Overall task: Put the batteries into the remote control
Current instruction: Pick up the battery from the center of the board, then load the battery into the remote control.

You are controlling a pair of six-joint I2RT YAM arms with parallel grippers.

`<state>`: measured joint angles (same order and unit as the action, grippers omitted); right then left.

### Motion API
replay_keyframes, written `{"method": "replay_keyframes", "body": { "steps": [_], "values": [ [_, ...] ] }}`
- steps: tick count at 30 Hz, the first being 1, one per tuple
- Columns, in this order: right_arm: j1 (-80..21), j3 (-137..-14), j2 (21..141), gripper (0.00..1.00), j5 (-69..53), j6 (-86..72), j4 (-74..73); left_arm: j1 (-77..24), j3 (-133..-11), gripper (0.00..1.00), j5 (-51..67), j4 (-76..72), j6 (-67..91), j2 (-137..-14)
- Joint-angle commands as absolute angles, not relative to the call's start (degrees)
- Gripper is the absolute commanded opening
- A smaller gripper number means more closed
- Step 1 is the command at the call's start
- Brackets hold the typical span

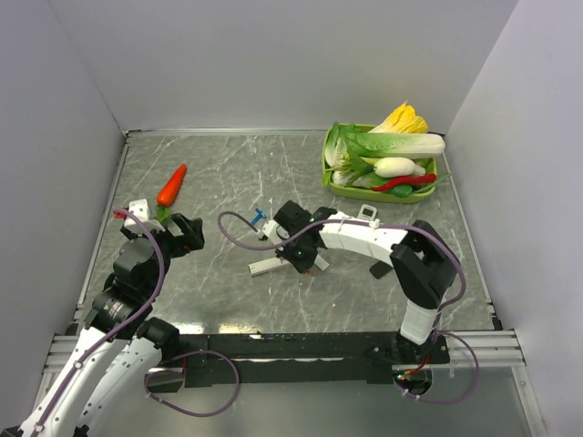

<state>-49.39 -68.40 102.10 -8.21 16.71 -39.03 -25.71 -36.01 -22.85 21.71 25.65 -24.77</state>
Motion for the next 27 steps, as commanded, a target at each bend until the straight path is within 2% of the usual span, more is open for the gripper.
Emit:
{"method": "replay_keyframes", "body": {
  "steps": [1,11,27],
  "values": [
    [-47.5,-74.6,95.4,0.0,-16.9,24.7,-36.7,-25.8,-36.4,0.99,-21.1,19.9,26.6,-24.9],
    [-46.9,-72.8,95.3,0.0,-28.3,38.5,-29.3,-25.8,-35.8,0.99,-20.4,20.0,28.6,-25.6],
    [-44.6,-67.3,98.8,0.0,-31.8,45.7,-22.6,-25.8,-35.8,0.99,-19.8,18.3,25.9,-28.7]
  ]
}}
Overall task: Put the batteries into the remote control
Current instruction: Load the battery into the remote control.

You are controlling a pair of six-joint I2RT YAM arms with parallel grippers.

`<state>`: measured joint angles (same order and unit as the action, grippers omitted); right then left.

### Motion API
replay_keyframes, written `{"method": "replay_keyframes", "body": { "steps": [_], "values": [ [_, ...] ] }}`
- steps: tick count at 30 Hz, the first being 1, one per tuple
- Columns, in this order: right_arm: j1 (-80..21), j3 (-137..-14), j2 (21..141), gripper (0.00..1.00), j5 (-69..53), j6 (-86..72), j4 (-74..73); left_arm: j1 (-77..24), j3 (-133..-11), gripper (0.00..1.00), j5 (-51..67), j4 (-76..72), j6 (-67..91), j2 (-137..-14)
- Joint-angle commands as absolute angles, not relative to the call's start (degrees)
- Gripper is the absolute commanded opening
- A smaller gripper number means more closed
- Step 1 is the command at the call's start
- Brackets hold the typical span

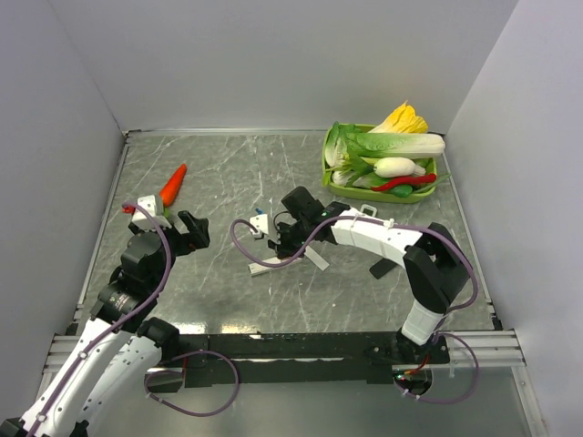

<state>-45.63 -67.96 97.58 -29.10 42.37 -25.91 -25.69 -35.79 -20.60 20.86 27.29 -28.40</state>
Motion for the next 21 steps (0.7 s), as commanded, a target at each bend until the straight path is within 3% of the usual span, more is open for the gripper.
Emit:
{"method": "replay_keyframes", "body": {
  "steps": [1,21],
  "values": [
    [-44.7,-67.4,99.1,0.0,-32.0,46.0,-22.8,-25.8,-35.8,0.99,-19.8,18.2,25.8,-28.8],
    [-43.4,-67.6,103.9,0.0,-33.9,48.6,-23.8,-25.8,-35.7,0.99,-19.2,18.1,25.6,-29.4]
  ]
}}
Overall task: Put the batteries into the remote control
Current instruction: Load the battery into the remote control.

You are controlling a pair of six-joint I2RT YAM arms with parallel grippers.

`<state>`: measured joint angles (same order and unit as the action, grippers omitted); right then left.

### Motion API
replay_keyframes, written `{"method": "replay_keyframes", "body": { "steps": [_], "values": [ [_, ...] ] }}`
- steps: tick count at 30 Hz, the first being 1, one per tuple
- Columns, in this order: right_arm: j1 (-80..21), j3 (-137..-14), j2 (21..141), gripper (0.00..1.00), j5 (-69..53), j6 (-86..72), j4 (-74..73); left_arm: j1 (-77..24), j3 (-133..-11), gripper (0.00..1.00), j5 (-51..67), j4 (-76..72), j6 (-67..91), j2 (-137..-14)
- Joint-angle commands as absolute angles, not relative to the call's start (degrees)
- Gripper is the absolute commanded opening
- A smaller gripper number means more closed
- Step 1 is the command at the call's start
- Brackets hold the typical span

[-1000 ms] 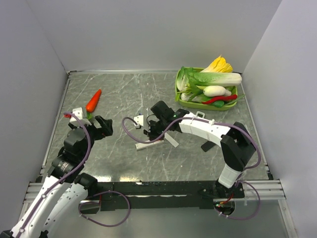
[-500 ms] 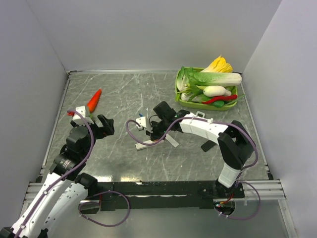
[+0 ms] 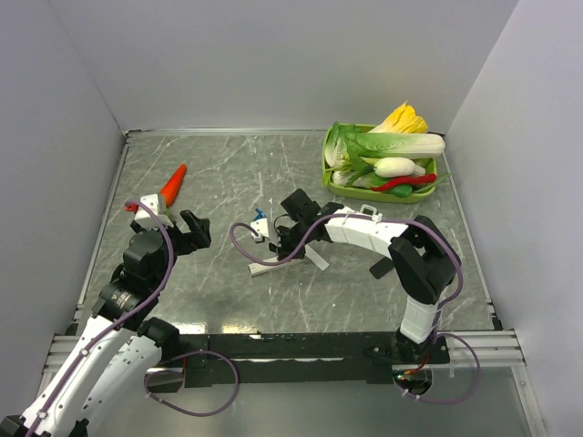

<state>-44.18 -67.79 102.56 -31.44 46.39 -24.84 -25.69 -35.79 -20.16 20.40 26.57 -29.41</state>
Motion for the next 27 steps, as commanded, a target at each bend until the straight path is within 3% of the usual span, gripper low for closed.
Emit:
{"method": "replay_keyframes", "body": {
  "steps": [1,17,27],
  "values": [
    [-43.4,-67.6,103.9,0.0,-33.9,48.8,-23.7,-25.8,-35.8,0.99,-19.2,18.2,25.5,-29.4],
    [-43.1,-67.1,105.2,0.02,-34.7,49.3,-24.3,-25.8,-35.8,1.0,-18.7,18.1,25.4,-29.3],
    [-43.1,-67.1,103.4,0.08,-35.5,48.2,-25.5,-25.8,-35.8,0.99,-18.7,18.2,25.4,-29.3]
  ]
}}
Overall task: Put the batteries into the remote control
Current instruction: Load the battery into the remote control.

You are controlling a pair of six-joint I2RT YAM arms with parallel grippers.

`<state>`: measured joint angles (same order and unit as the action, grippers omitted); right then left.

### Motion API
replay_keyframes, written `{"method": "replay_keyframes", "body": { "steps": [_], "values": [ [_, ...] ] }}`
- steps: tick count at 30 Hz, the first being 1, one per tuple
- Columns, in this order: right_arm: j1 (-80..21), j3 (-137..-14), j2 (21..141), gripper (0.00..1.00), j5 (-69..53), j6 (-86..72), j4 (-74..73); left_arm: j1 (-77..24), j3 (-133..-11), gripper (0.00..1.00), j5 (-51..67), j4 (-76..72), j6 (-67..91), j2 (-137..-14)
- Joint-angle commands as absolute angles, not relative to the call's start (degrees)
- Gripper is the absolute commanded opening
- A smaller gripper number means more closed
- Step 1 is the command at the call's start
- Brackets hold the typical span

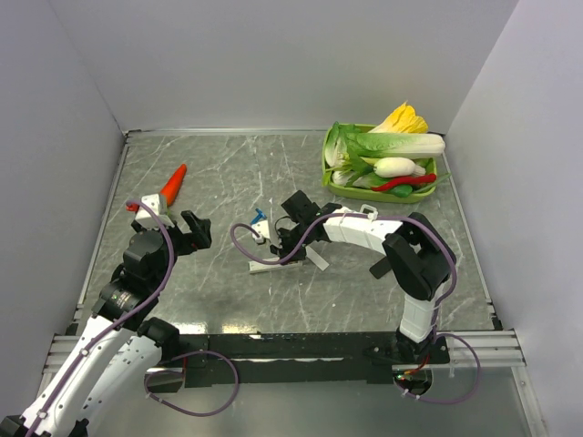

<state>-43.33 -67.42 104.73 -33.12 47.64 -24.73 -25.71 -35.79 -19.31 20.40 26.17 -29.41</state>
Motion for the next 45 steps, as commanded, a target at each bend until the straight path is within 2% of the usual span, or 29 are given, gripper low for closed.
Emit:
{"method": "replay_keyframes", "body": {
  "steps": [1,9,24,30,35,36,38,39,41,43,45],
  "values": [
    [-43.2,-67.1,103.6,0.09,-35.5,48.2,-25.7,-25.8,-35.7,0.99,-18.6,18.2,25.3,-29.3],
    [-43.2,-67.2,103.4,0.21,-35.3,47.4,-25.7,-25.8,-35.7,0.99,-18.4,18.2,25.4,-29.1],
    [-43.1,-65.8,100.2,0.26,-33.5,46.1,-25.0,-25.8,-35.6,0.99,-17.8,18.0,25.4,-29.2],
    [-43.1,-65.0,96.9,0.37,-34.4,43.5,-23.1,-25.8,-35.7,0.99,-17.4,18.1,25.8,-29.4],
    [-43.2,-63.3,91.0,0.59,-31.5,34.1,-17.0,-25.8,-35.4,0.99,-15.2,18.1,27.7,-30.4],
    [-43.2,-62.8,89.8,0.68,-28.2,31.4,-15.1,-25.8,-35.4,0.99,-14.7,18.1,28.0,-31.4],
    [-43.2,-61.8,87.0,0.74,-24.1,22.5,-11.3,-25.8,-35.5,0.99,-13.4,18.5,29.9,-32.6],
    [-43.2,-61.5,86.3,0.82,-21.7,18.8,-10.5,-25.8,-35.4,0.99,-12.9,18.9,30.5,-34.4],
    [-43.3,-62.0,85.1,0.86,-14.3,7.9,-11.3,-25.8,-35.3,0.99,-10.0,19.0,31.9,-36.7],
    [-43.3,-62.6,84.6,0.94,-7.3,-2.7,-13.3,-25.8,-35.4,0.99,-7.8,19.2,32.8,-40.7],
    [-43.4,-62.3,84.6,0.99,-5.3,-8.8,-16.0,-25.8,-35.7,0.99,-4.4,19.5,34.3,-45.2]
  ]
}}
